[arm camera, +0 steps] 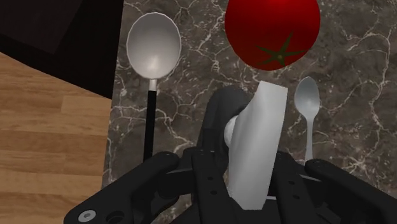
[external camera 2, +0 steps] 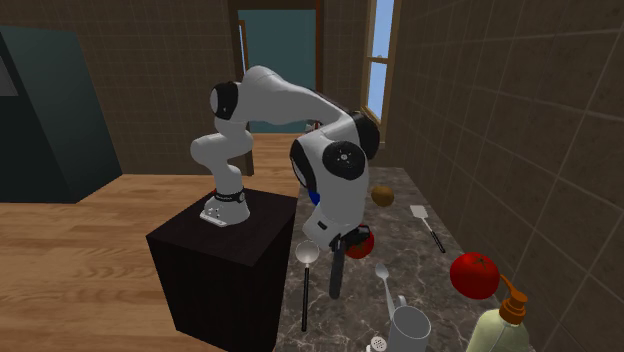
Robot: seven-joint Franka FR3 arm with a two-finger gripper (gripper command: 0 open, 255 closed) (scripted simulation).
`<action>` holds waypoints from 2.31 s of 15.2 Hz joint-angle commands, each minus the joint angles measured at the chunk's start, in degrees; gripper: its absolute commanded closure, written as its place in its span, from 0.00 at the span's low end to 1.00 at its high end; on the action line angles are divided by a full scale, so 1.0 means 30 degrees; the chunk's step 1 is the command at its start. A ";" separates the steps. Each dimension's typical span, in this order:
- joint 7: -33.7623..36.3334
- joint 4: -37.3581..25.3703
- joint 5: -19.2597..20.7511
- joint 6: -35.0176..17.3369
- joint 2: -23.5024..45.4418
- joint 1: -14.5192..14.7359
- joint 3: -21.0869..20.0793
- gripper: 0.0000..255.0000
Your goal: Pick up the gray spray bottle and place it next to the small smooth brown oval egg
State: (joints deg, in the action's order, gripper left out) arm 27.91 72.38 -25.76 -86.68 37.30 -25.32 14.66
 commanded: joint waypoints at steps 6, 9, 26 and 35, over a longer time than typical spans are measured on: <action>0.0526 -0.0505 0.0179 0.1432 0.0788 -0.0090 -0.0099 1.00; 0.0728 -0.0988 0.0202 0.2046 0.0616 -0.0144 -0.0082 1.00; 0.2255 -0.2382 0.0170 0.4623 -0.0954 0.0177 -0.0178 1.00; 0.4922 0.3349 0.0152 0.2393 -0.5572 0.3217 -0.0824 1.00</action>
State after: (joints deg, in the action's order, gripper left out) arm 41.49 80.60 -25.23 -78.85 22.12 -16.75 12.56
